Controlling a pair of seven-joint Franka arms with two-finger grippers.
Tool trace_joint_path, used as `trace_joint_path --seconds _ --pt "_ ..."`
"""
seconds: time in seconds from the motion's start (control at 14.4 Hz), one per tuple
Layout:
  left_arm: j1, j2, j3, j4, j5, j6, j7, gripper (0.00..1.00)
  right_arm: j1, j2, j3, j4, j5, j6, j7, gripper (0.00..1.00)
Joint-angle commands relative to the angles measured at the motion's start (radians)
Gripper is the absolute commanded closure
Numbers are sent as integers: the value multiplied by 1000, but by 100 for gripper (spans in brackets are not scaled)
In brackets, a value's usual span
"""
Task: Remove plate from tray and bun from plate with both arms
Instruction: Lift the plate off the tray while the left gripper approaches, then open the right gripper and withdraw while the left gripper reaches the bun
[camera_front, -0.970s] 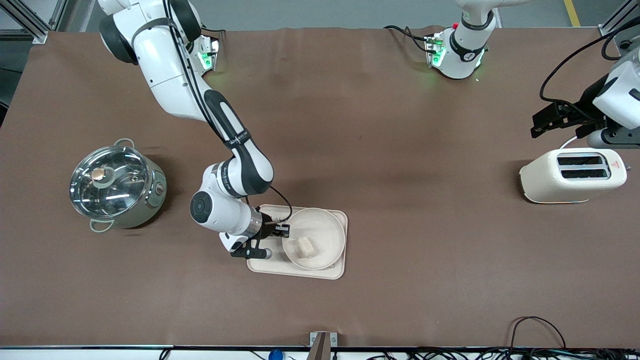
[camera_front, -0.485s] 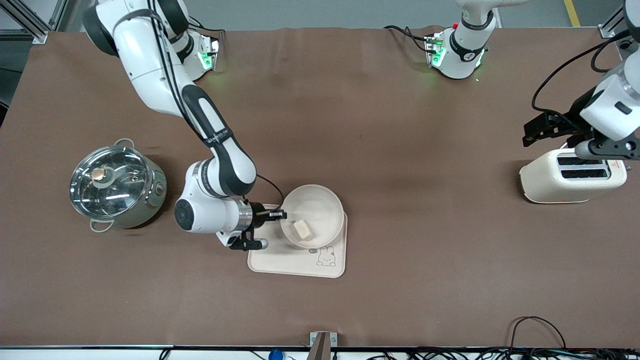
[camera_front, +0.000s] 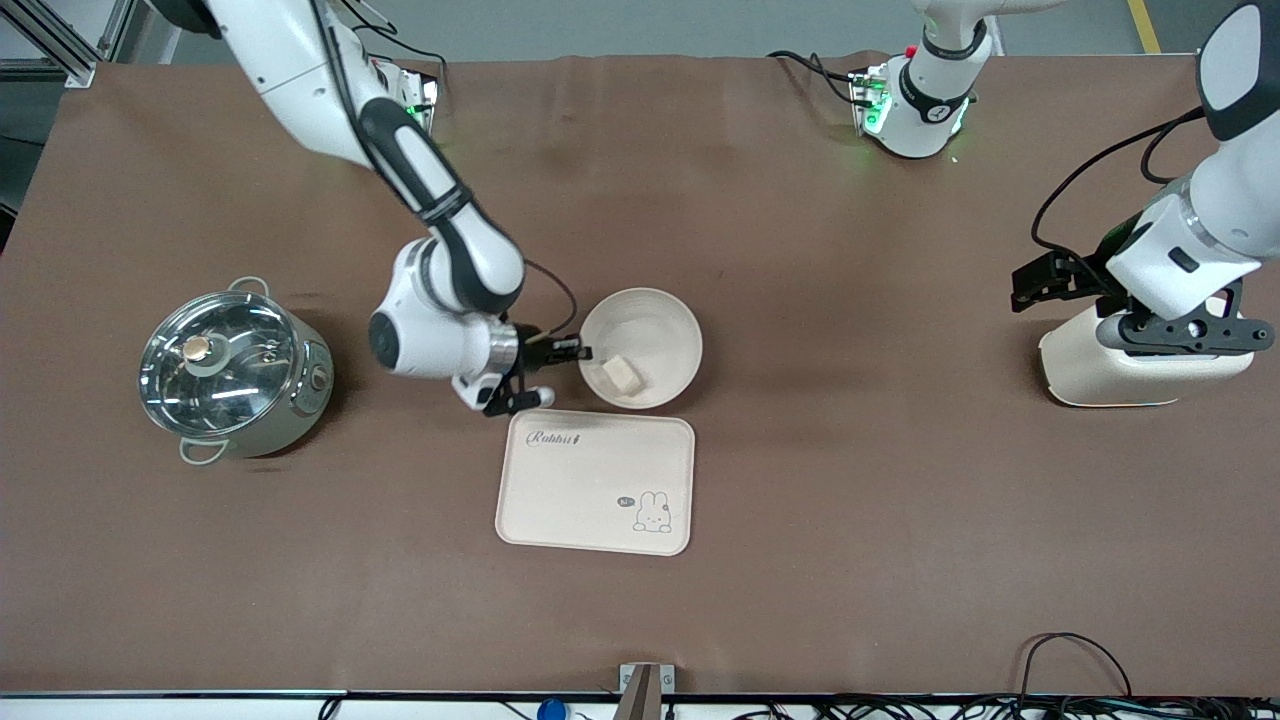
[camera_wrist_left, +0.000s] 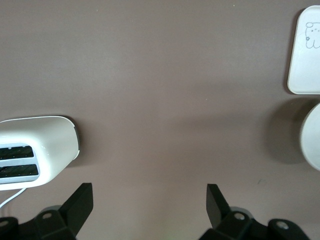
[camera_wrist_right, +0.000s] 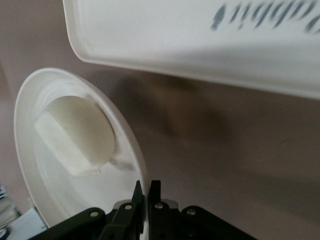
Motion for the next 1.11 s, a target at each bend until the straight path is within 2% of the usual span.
trace_joint_path --seconds 0.0,0.14,0.28,0.42,0.49,0.55,0.69,0.76,0.9,1.04 --pt "-11 25 -15 -1 1 23 -6 0 104 -45 8 -87 102 145 -30 100" --pt "-40 48 -17 -14 0 66 -15 0 132 -42 8 -86 149 165 -30 95" --pt "-75 79 -17 -28 3 114 -37 0 130 -34 6 -86 152 164 -29 80" --pt "-111 131 -18 -24 0 129 -52 0 127 -34 5 -81 152 159 -29 47" --pt "-125 154 -26 -24 -6 160 -55 0 118 -37 3 -78 150 156 -32 27" --pt "-152 180 -33 -25 -9 198 -61 0 112 -39 -3 -66 143 156 -29 0" --pt "-215 218 -35 -27 -8 240 -154 0 59 -46 -14 -35 129 126 -32 0" --pt "-250 244 -35 -27 -6 261 -246 0 29 -51 -24 -17 96 101 -33 0" --pt "-316 296 -35 -27 -5 313 -415 0 -17 -68 -81 20 -45 34 -32 0" --pt "-394 338 -33 -25 3 356 -527 0 -60 -66 -156 128 -217 -130 -18 0"
